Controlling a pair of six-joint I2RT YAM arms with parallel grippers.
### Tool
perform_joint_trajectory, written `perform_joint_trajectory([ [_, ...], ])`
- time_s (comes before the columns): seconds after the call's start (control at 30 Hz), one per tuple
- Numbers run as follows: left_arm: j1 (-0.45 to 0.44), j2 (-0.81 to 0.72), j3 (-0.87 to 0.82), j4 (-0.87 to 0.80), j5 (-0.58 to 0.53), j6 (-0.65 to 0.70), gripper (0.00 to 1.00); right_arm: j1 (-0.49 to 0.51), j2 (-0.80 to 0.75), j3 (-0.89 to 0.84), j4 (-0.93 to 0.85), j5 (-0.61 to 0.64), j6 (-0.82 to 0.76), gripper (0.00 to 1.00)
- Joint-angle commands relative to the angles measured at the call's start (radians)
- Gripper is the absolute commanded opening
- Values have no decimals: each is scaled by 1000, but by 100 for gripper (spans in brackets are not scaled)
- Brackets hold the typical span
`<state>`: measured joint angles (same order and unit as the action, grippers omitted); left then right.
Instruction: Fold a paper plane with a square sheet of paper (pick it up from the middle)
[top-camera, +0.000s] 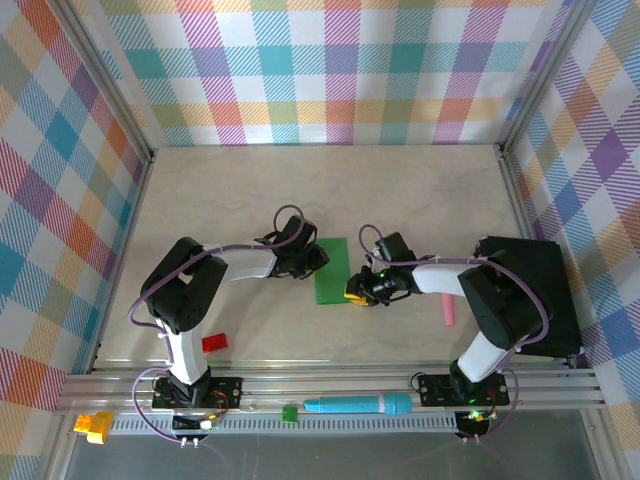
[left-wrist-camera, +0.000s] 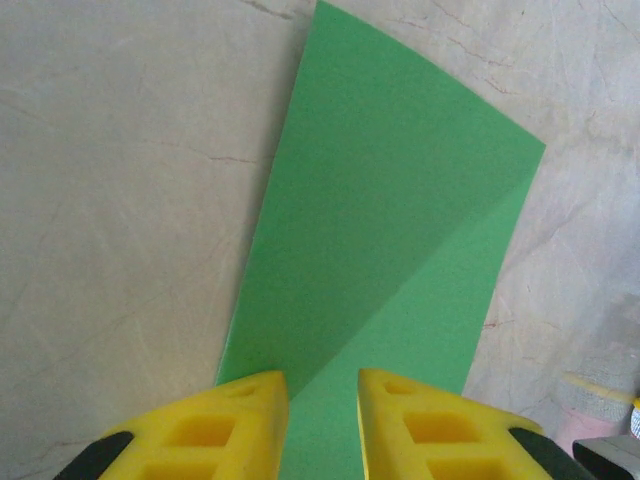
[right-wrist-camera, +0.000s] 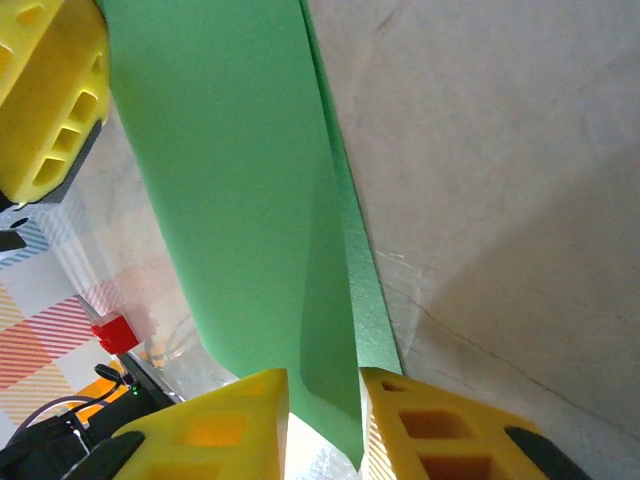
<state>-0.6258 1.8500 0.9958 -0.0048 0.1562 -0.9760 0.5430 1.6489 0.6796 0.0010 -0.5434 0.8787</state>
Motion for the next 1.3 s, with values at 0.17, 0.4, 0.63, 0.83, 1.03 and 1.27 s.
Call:
perform_joint_trajectory([
  [0.17, -2, -5, -7, -131, -18, -6, 27, 2, -2, -15, 12, 5, 6, 21],
  [0.4, -3, -43, 2, -73, 22, 17, 29, -3, -27, -19, -15, 6, 4, 12],
  [0.63, 21, -37, 89, -100, 65, 127, 29, -4, -63, -40, -43, -20, -8, 8],
  [0.83, 26, 7, 92, -128, 66, 154, 24, -4, -80, -56, -23, -14, 2, 6],
  [1.03, 26, 53, 92, -146, 70, 154, 22, -5, -79, -60, -4, -13, 14, 5],
  [1.27, 26, 81, 84, -143, 86, 155, 22, -4, -69, -56, 55, -75, 6, 5],
])
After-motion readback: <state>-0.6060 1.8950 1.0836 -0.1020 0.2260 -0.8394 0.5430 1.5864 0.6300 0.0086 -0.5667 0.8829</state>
